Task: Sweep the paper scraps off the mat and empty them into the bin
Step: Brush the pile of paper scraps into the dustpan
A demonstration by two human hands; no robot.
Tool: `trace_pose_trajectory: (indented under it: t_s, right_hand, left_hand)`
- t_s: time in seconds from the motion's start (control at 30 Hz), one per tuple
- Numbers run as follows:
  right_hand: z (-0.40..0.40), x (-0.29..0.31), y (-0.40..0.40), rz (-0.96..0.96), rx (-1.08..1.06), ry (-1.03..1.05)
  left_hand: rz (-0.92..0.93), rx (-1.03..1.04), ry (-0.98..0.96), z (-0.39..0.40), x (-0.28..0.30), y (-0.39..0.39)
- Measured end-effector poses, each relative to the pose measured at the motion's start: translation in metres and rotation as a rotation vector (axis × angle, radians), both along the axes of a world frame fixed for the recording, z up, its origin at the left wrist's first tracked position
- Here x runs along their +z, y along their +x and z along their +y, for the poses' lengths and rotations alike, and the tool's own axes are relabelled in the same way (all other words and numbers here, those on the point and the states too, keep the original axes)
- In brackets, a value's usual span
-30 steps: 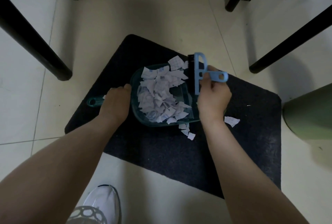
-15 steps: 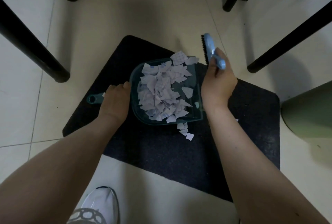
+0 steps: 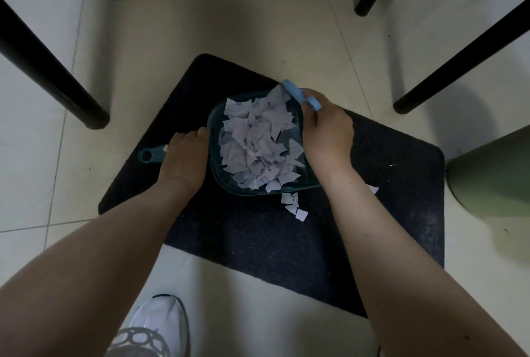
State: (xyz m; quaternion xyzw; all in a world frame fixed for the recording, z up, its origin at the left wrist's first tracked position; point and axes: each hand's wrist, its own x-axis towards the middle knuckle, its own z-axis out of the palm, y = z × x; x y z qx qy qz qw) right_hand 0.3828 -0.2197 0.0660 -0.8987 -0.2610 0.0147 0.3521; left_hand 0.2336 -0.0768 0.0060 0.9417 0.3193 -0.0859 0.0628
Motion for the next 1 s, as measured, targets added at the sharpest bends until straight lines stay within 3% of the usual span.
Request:
trace_pose_trajectory:
  t_s: [0.43,0.67,0.87,1.0]
  right_hand:
    - [-0.013,0.016,-0.008,0.165,-0.047,0.106]
    - [-0.015,0.014,-0.011,0.12,-0.323,0.371]
    - [-0.022,0.003,-0.001,0.027,-0.375,0.285]
    - [-0.034,-0.003,0.008,0.108,-0.38,0.164]
  left_hand:
    - [-0.039,0.062,-0.045,0.002,-0.001,-0.001]
    - [0.014,0.058,0.017,0.004,-0.007,-0.001]
    - [0.031,0.03,0.037,0.005,-0.009,-0.002]
    - [0.019,0.018,0.03,0.006,-0.01,-0.003]
